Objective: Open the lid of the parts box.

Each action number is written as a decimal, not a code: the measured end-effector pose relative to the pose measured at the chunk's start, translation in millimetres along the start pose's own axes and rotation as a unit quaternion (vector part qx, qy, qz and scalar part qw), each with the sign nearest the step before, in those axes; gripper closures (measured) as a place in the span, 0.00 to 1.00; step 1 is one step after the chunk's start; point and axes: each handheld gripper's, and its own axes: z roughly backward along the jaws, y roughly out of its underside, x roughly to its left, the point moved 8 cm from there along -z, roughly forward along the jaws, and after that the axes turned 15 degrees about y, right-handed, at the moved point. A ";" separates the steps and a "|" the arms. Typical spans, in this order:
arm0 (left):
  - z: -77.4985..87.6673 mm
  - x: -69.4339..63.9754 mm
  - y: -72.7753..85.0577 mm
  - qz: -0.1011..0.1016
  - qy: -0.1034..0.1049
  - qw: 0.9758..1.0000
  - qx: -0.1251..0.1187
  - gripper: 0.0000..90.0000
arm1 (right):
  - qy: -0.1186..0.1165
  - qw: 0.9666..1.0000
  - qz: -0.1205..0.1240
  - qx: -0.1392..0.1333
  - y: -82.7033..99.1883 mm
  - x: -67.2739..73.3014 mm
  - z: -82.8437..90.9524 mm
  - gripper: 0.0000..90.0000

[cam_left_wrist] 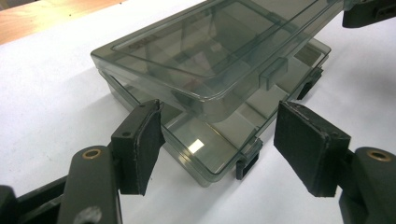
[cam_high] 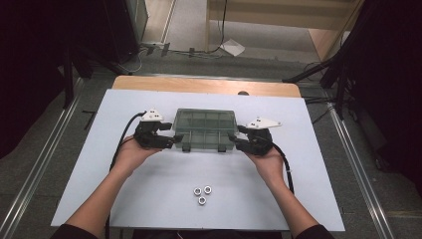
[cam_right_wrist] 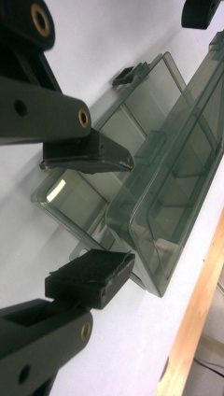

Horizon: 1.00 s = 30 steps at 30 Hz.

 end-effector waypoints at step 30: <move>4.9 5.3 -34.9 -0.020 -0.008 0.999 -0.034 0.39 | 0.003 1.000 -0.014 -0.015 -21.4 -5.5 -1.6 0.57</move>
